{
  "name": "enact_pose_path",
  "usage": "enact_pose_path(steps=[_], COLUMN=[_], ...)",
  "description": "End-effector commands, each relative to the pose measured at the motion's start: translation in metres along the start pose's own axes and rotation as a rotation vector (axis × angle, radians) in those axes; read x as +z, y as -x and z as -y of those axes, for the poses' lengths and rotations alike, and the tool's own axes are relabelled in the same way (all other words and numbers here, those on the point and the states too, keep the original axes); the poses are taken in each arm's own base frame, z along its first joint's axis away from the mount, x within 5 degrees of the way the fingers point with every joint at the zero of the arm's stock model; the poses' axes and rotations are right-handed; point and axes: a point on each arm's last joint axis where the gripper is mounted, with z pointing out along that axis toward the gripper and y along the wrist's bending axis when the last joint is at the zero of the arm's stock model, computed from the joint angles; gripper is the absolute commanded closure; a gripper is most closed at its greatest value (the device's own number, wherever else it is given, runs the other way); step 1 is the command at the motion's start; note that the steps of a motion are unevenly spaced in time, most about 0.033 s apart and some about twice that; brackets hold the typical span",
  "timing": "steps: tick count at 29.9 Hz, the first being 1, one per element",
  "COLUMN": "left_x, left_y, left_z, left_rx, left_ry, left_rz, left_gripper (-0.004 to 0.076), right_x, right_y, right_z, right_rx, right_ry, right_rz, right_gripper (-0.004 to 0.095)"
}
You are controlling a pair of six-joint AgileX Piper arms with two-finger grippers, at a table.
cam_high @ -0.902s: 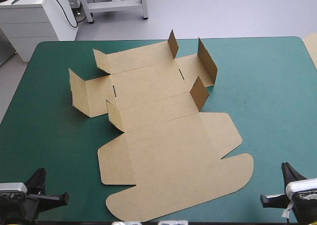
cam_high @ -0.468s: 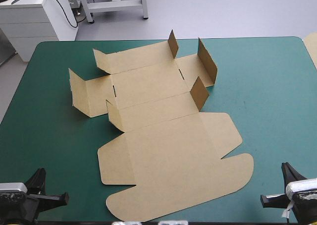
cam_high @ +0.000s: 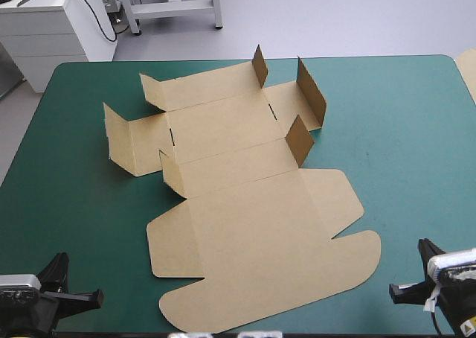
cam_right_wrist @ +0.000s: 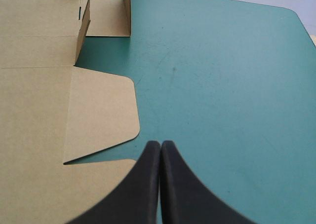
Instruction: Fold the box
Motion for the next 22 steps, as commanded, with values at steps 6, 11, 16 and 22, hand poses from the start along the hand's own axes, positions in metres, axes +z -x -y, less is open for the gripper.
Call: enact_pose_path(steps=[6,11,16,22], left_x=[-0.006,-0.006,-0.006,-0.006], left_y=[0.013,0.013,0.013,0.013], left_z=[0.000,0.000,0.000,0.000], left_rx=[-0.009,-0.009,-0.009,-0.009], left_ry=[0.001,0.001,0.001,0.001], left_rz=[0.108,0.108,0.108,0.108], left_gripper=[0.0731,0.0731,0.0731,0.0731], right_x=[0.019,0.070,0.131,0.202], right_y=[0.100,0.131,0.153,0.176], right_z=[0.000,-0.005,-0.007,-0.020], right_rx=[-0.010,0.098,0.157,0.107], right_ry=[0.121,0.260,0.344,0.395], right_rz=[0.083,-0.104,-0.289,-0.435], right_gripper=[0.0923,0.0923,0.0922,0.0921])
